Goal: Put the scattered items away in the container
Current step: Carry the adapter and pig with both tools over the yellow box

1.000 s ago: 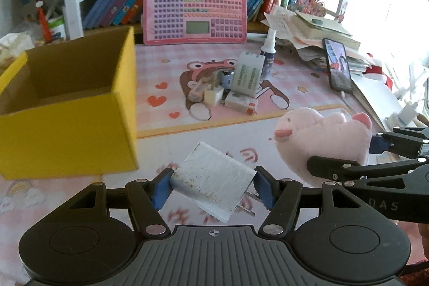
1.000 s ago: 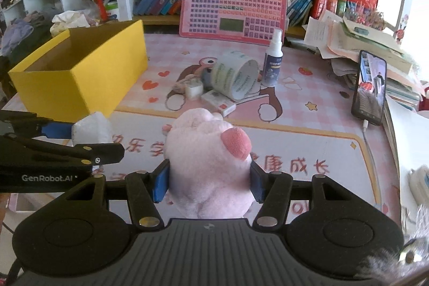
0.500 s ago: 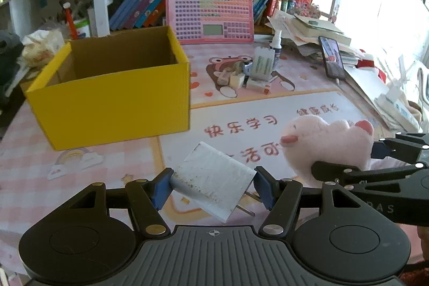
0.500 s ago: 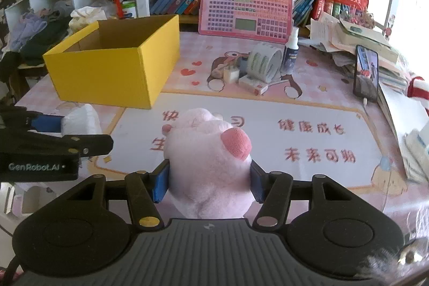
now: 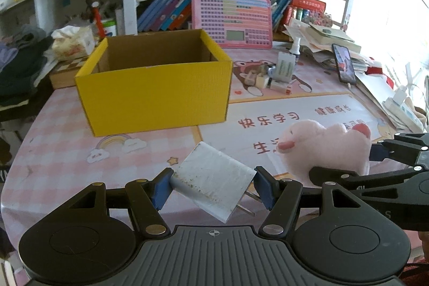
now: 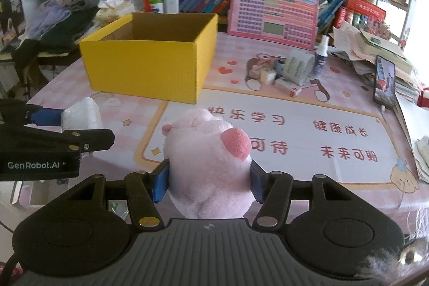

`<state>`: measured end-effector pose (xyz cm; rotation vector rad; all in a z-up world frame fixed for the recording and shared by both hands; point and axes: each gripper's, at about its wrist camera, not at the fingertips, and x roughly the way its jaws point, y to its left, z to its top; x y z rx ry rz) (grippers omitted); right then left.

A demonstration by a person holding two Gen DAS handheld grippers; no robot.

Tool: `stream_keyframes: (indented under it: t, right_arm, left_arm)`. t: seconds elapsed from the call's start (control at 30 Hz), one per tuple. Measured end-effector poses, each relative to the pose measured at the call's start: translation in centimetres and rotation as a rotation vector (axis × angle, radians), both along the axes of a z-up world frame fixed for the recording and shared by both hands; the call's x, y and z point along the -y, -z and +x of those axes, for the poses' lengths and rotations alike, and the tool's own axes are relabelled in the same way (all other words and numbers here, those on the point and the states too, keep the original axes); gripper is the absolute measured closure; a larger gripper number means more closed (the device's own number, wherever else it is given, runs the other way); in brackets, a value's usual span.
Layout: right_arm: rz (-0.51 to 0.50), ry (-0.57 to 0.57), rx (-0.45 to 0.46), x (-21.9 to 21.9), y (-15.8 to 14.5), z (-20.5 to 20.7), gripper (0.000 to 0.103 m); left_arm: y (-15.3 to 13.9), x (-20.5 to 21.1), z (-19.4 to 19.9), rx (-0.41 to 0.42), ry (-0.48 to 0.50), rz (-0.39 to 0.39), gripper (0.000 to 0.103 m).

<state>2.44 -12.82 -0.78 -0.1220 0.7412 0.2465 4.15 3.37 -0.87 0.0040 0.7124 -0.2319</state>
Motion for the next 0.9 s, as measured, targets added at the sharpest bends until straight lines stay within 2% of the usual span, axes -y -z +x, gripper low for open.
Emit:
stream_keyframes:
  t: [0.5,0.9]
  right_arm:
    - [-0.004,-0.078,-0.002,-3.8,-0.1,0.7,0.047]
    - [-0.004,-0.184,0.026,-7.2,-0.4,1.9,0.047]
  left_arm:
    - [0.0,-3.5,0.0,-0.004,-0.056,-0.003,0.038]
    - [-0.4,-6.4,0.2,0.012,-0.134,-0.008,0.038]
